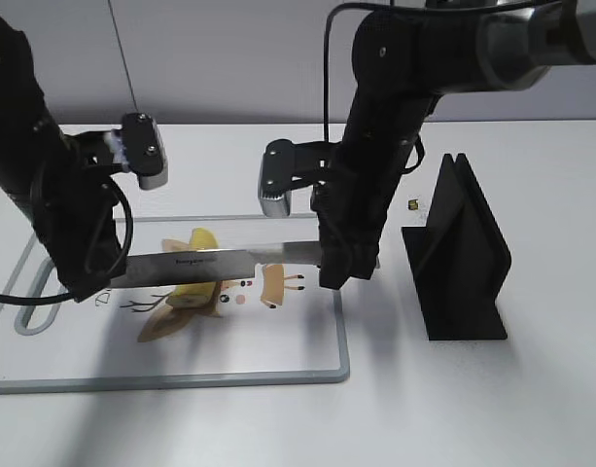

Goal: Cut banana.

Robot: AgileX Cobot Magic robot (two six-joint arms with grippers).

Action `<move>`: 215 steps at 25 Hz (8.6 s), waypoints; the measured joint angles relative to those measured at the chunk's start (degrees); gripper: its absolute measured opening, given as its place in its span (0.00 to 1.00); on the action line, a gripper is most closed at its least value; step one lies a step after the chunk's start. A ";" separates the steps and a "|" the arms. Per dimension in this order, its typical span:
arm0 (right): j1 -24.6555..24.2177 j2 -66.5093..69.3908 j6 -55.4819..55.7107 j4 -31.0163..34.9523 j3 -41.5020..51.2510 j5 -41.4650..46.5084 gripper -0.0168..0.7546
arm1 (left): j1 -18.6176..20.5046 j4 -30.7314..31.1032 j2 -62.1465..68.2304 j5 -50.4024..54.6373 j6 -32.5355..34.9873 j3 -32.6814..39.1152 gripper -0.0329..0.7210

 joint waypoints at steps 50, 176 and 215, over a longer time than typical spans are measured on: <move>-0.06 6.16 0.04 -0.65 -0.48 -3.54 0.25 | 0.21 -1.21 7.88 -3.78 0.49 -0.85 0.07; 0.00 -63.06 97.34 -25.27 44.29 -11.72 0.23 | 21.66 8.77 -100.34 14.51 -48.81 35.18 0.76; 0.00 -41.84 110.92 -38.30 45.99 -27.71 0.23 | 21.66 9.04 -100.34 14.51 -49.04 35.18 0.76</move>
